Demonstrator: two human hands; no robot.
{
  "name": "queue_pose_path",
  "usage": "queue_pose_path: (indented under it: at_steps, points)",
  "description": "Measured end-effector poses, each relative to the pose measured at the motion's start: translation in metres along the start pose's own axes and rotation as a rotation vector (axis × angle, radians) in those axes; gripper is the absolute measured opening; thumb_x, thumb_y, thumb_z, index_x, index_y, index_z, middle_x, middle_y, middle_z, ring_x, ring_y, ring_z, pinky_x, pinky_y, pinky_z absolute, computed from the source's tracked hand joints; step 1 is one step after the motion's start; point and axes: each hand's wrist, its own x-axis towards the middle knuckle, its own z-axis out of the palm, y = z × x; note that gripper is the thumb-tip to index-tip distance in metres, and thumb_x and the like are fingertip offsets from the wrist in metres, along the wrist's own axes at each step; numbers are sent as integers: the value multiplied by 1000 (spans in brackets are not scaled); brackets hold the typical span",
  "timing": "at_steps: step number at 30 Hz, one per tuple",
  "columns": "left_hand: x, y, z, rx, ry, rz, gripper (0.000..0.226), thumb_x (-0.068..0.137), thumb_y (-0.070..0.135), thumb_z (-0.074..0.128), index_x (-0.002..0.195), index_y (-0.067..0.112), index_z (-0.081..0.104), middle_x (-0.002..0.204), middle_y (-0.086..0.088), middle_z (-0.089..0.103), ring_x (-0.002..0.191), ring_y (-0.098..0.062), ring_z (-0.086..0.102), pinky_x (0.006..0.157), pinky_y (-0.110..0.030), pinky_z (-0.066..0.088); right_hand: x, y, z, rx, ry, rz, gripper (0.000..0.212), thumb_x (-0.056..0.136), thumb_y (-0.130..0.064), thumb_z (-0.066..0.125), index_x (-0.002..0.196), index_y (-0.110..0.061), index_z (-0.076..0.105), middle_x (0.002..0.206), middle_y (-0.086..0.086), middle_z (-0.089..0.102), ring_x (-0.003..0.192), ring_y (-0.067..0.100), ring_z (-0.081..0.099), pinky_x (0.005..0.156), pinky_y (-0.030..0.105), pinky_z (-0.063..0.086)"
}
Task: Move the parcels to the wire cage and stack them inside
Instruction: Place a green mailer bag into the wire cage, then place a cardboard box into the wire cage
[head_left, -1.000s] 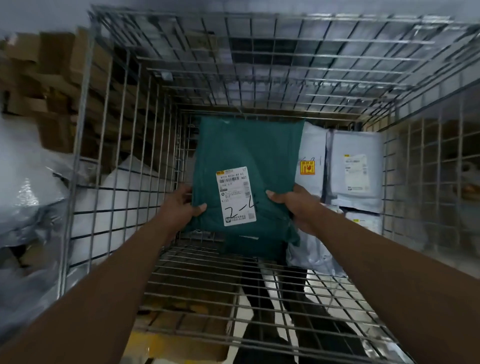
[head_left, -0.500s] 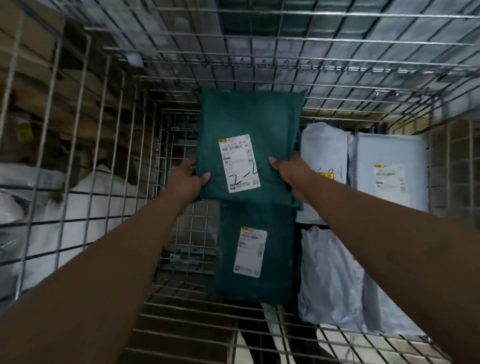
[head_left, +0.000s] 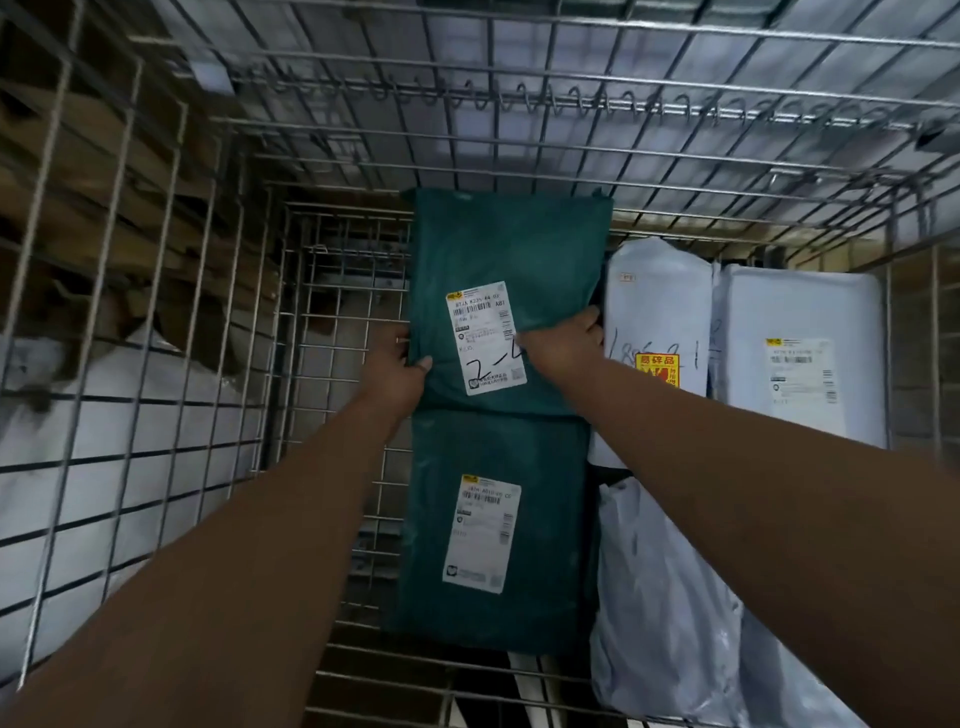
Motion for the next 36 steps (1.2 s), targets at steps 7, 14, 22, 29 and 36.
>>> queue_pose_path:
  at_steps: [7,14,22,29,36]
  points:
    - [3,-8,2,202,-37,29,44,100,2,62,142,11,54,141,-15,61,127,-29,59,107,-40,50,-7,10,2,-119,-65,33,117,93,-30,69,162,-20,-25,172,16,-2,158,35,11,129,50,14]
    - [2,-23,24,220,18,51,43,99,1,60,140,13,54,135,-12,67,120,-28,63,104,-38,51,-23,14,24,-256,1,-127,108,91,-30,64,165,-16,-12,172,14,-17,159,37,-9,131,48,3]
    - [-1,-14,11,309,-153,15,56,101,12,63,155,17,46,150,-10,57,133,-29,57,114,-40,46,-30,13,23,-170,-76,-109,75,92,-23,63,157,-11,27,160,18,32,144,40,38,118,50,39]
    - [-61,55,-12,13,-23,71,31,97,13,72,127,9,67,102,-5,70,87,-17,67,68,-17,51,-88,-7,-5,98,-144,-203,29,92,-17,72,121,-17,67,121,13,72,98,24,67,89,38,56]
    - [-168,120,-72,-35,-64,98,23,98,6,67,120,0,71,103,-13,70,85,-21,64,55,-10,48,-204,-36,-34,201,-292,-292,16,93,-13,76,80,-20,70,89,10,70,82,22,64,88,43,59]
